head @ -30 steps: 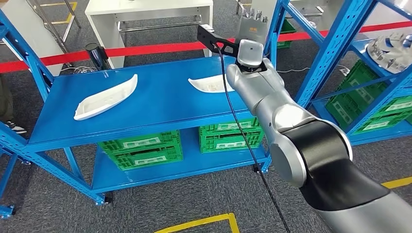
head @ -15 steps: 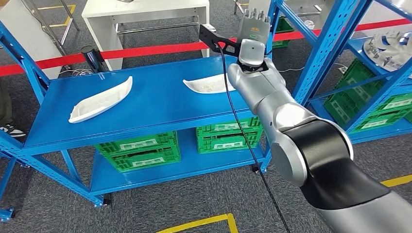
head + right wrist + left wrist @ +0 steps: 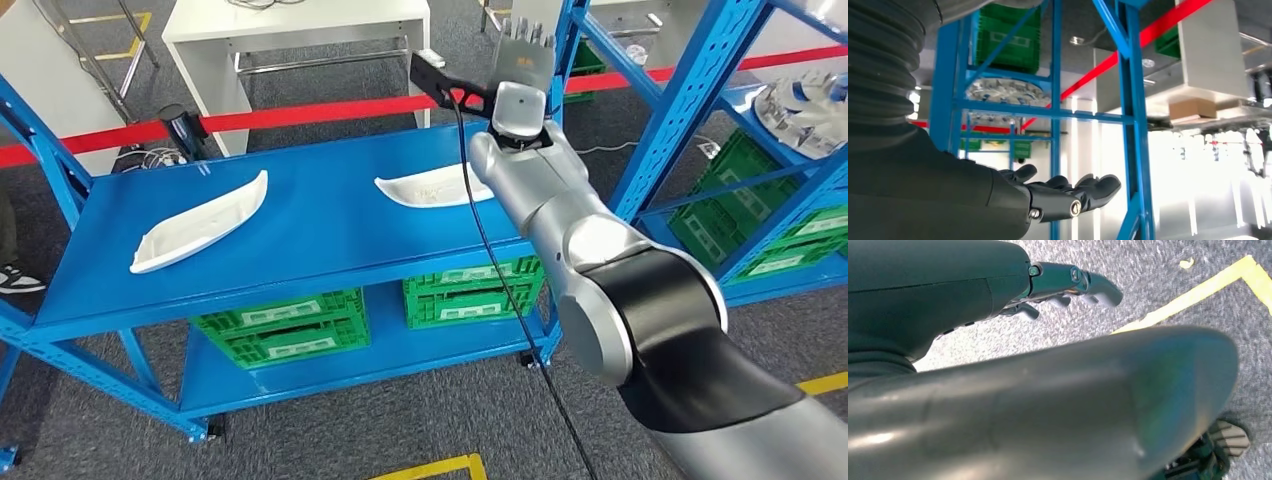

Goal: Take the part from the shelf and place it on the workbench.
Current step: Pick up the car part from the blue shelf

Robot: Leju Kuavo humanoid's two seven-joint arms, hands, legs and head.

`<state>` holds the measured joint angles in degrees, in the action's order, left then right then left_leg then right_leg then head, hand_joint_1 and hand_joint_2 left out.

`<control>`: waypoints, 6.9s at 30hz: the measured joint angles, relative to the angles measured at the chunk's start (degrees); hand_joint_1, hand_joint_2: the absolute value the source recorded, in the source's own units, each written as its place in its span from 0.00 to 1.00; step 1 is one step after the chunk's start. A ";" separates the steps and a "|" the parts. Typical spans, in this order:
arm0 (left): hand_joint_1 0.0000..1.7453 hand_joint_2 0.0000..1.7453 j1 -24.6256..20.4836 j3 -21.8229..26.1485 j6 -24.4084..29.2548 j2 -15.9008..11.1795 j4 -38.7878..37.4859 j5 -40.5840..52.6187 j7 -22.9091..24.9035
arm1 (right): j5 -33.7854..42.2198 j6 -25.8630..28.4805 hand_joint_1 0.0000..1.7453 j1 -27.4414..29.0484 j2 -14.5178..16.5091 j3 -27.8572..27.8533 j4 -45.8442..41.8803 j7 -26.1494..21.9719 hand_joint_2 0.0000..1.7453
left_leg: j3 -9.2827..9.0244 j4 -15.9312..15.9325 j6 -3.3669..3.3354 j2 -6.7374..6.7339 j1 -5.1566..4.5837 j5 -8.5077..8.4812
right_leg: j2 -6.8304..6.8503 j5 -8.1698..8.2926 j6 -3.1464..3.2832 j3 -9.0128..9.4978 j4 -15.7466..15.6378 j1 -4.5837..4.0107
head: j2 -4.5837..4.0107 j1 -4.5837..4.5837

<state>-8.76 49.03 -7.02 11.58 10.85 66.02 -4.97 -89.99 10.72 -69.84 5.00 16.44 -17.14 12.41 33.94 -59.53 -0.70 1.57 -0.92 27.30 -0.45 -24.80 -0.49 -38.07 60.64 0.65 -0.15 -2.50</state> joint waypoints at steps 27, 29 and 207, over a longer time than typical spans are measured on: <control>0.00 0.00 0.40 0.00 0.00 0.03 0.05 -0.94 0.17 | 1.12 -4.49 0.00 2.83 -0.58 -2.28 0.43 1.22 1.00 | 1.36 1.03 0.81 -0.90 0.63 -2.10 | 0.59 -1.70 1.42 3.97 -2.47 0.20 | 0.00 0.43; 0.00 0.00 0.42 0.00 0.00 0.03 0.05 -0.89 0.21 | 1.18 -5.01 0.00 3.75 -0.93 -2.70 0.55 1.47 1.00 | 1.36 1.01 0.64 -0.90 0.57 -2.08 | 0.59 -1.64 0.77 4.05 -2.63 0.28 | 0.00 0.44; 0.00 0.00 0.13 -0.61 0.00 -0.06 0.34 -1.22 3.47 | 0.19 -4.20 0.00 21.44 -4.25 -13.02 1.43 1.07 1.00 | -1.97 2.27 -1.26 -1.23 0.55 -0.29 | 0.50 -8.51 -1.64 -3.57 13.38 0.91 | 0.00 0.41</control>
<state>-8.63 48.41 -7.02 11.52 11.19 64.80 -1.50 -89.79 6.51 -48.40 0.75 3.42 -15.71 13.48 31.98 -57.26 -1.96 0.34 -0.37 27.01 0.05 -33.31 -2.13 -41.64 74.03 1.56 -0.15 -2.09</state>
